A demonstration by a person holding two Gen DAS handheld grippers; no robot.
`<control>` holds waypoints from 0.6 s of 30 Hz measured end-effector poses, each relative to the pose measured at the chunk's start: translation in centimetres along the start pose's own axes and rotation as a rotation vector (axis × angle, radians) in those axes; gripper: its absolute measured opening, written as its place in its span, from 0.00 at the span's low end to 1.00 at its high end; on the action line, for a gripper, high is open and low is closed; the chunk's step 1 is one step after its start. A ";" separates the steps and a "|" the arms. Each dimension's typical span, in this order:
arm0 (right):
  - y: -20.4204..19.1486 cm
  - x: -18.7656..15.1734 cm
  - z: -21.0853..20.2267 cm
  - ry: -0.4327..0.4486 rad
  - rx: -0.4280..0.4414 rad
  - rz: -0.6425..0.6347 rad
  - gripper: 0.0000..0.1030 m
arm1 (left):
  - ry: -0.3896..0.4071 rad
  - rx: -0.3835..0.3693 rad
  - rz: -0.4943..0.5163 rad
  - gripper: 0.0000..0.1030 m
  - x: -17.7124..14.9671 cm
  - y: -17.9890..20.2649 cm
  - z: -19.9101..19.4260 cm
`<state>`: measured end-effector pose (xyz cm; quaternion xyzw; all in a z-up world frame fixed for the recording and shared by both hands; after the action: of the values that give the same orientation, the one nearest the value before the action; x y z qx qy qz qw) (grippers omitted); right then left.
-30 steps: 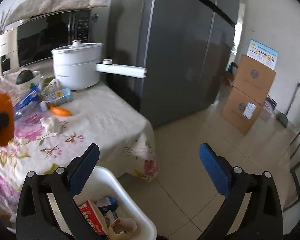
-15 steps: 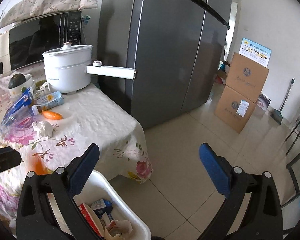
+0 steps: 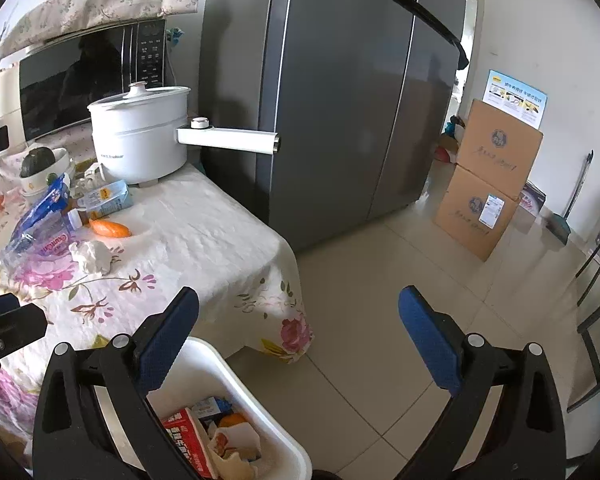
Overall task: Collect trash
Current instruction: 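Move the right tool over the table toward the second orange peel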
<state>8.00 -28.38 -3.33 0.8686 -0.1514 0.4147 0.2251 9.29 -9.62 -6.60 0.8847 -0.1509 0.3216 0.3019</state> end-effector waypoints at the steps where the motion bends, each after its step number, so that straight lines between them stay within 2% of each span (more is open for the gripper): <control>1: -0.1 0.0 0.0 -0.002 0.002 -0.001 0.93 | 0.004 0.014 -0.007 0.77 0.0 -0.3 -0.1; 11: -2.9 -0.1 0.0 -0.018 0.044 -0.034 0.93 | 0.013 0.216 0.000 0.87 0.0 -4.5 -0.7; 18: -8.0 0.2 0.0 -0.035 0.112 -0.159 0.93 | 0.031 0.277 -0.064 0.88 0.5 -7.9 -2.2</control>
<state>11.75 -21.61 -5.32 0.8962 -0.0625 0.3881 0.2057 12.21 -2.18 -8.37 0.9172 -0.0720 0.3431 0.1894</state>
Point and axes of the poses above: each gripper's, at about its wrist camera, not at the fingertips, and z roughly the way its jaws point, y to its right, x to its top, the point moved 6 cm from there along z, roughly the way its jaws point, and after that the axes turned 12 degrees about -x, right-handed, at the moved point
